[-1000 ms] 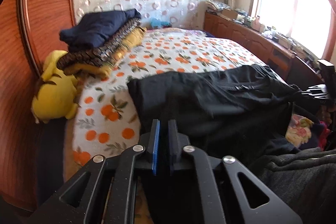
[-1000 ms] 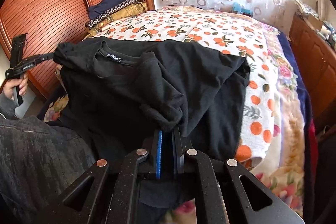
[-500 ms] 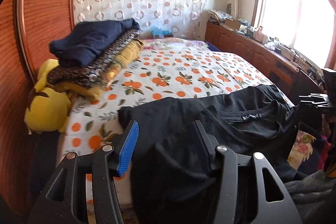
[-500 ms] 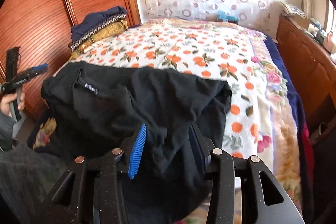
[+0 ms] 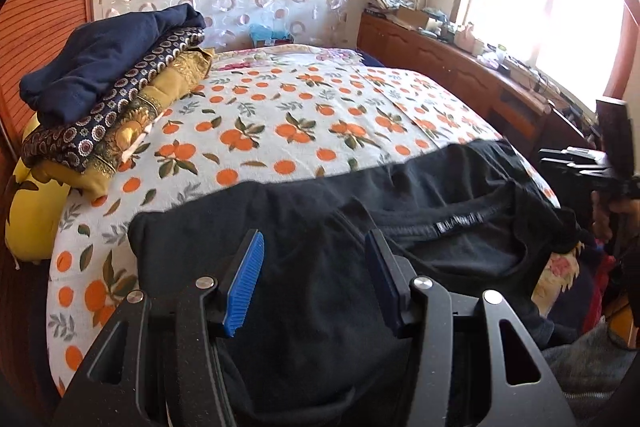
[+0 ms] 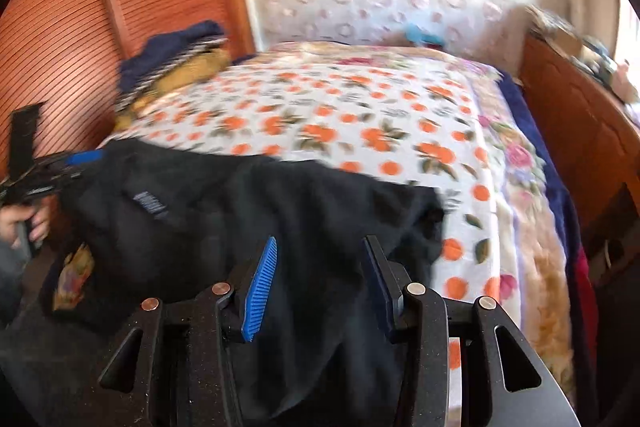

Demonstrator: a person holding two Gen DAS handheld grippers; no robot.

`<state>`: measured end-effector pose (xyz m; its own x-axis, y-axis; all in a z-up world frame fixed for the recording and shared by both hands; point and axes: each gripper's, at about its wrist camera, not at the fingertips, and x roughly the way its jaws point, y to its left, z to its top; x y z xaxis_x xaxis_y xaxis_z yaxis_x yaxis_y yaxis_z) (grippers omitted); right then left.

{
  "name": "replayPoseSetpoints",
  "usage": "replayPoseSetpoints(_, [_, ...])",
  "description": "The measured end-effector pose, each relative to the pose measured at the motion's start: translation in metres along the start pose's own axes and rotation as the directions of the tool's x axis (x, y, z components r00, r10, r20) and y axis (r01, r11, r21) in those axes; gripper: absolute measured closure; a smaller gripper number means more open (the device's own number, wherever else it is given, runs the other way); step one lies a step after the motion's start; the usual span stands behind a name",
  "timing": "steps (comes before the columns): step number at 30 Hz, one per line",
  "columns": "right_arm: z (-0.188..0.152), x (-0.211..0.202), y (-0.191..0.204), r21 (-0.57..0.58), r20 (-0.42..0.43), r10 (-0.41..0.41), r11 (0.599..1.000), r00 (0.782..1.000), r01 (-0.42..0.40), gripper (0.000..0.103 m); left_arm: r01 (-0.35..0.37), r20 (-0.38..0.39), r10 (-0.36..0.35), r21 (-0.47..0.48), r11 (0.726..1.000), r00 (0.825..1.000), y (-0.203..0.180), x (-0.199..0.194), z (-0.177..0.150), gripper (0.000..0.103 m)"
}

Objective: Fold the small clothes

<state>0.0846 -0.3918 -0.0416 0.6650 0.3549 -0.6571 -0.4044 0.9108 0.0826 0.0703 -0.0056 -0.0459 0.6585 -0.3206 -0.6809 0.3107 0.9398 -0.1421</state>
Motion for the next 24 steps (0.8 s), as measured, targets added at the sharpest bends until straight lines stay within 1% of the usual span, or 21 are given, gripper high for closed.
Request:
replayPoseSetpoints(1, [0.003, 0.006, -0.007, 0.012, 0.003, -0.022, 1.000, 1.000, 0.022, 0.057, -0.006, 0.006, 0.006, -0.011, 1.000, 1.000, 0.006, 0.000, 0.003, 0.049])
replayPoseSetpoints(3, [0.008, 0.017, -0.020, 0.035, 0.009, -0.039, 0.999, 0.999, 0.039, 0.058, -0.030, 0.016, 0.031, -0.024, 0.999, 0.999, 0.015, -0.001, 0.007, 0.049])
replayPoseSetpoints(4, [0.011, 0.022, -0.026, 0.052, 0.004, -0.050, 0.997, 0.999, 0.050, 0.058, -0.057, 0.019, 0.058, -0.032, 0.998, 0.998, 0.022, -0.001, 0.010, 0.049])
replayPoseSetpoints(7, [0.017, 0.042, -0.046, 0.116, -0.034, -0.074, 0.990, 0.997, 0.077, 0.058, -0.102, 0.028, 0.103, -0.050, 0.994, 0.994, 0.038, 0.000, 0.014, 0.049])
replayPoseSetpoints(8, [0.019, 0.049, -0.051, 0.146, -0.051, -0.076, 0.986, 0.996, 0.083, 0.058, -0.106, 0.027, 0.107, -0.056, 0.993, 0.994, 0.042, 0.002, 0.014, 0.049])
replayPoseSetpoints(10, [0.020, 0.059, -0.058, 0.189, -0.075, -0.045, 0.980, 0.996, 0.059, 0.059, -0.122, 0.013, 0.124, -0.068, 0.990, 0.992, 0.051, 0.007, 0.014, 0.049])
replayPoseSetpoints(11, [0.019, 0.063, -0.060, 0.201, -0.084, -0.022, 0.979, 0.996, 0.039, 0.074, -0.136, 0.006, 0.136, -0.066, 0.989, 0.991, 0.054, 0.010, 0.013, 0.049])
replayPoseSetpoints(12, [0.019, 0.065, -0.060, 0.202, -0.088, -0.005, 0.979, 0.996, 0.023, 0.084, -0.145, 0.000, 0.145, -0.065, 0.987, 0.989, 0.056, 0.013, 0.012, 0.049])
replayPoseSetpoints(13, [0.020, 0.064, -0.059, 0.197, -0.084, 0.005, 0.980, 0.996, 0.012, 0.099, -0.153, -0.006, 0.153, -0.066, 0.986, 0.988, 0.060, 0.015, 0.010, 0.049])
replayPoseSetpoints(14, [0.022, 0.060, -0.059, 0.185, -0.067, -0.007, 0.983, 0.998, 0.019, 0.100, -0.155, -0.007, 0.155, -0.070, 0.985, 0.988, 0.061, 0.016, 0.010, 0.049])
replayPoseSetpoints(15, [0.022, 0.052, -0.058, 0.172, -0.039, -0.049, 0.984, 0.998, 0.055, 0.100, -0.158, -0.008, 0.158, -0.075, 0.985, 0.987, 0.064, 0.016, 0.009, 0.049])
replayPoseSetpoints(17, [0.025, 0.042, -0.064, 0.185, -0.021, -0.108, 0.977, 0.994, 0.110, 0.100, -0.163, -0.004, 0.163, -0.088, 0.983, 0.987, 0.069, 0.013, 0.006, 0.049])
replayPoseSetpoints(19, [0.025, 0.039, -0.069, 0.211, -0.030, -0.103, 0.972, 0.994, 0.107, 0.100, -0.166, 0.000, 0.167, -0.102, 0.981, 0.986, 0.075, 0.012, 0.006, 0.049])
replayPoseSetpoints(23, [0.026, 0.044, -0.061, 0.165, -0.034, -0.148, 0.975, 0.988, 0.151, 0.100, -0.178, -0.004, 0.179, -0.121, 0.977, 0.984, 0.085, 0.010, 0.008, 0.049])
replayPoseSetpoints(24, [0.028, 0.044, -0.060, 0.157, -0.028, -0.149, 0.976, 0.988, 0.151, 0.099, -0.176, -0.008, 0.177, -0.123, 0.977, 0.984, 0.087, 0.011, 0.007, 0.049])
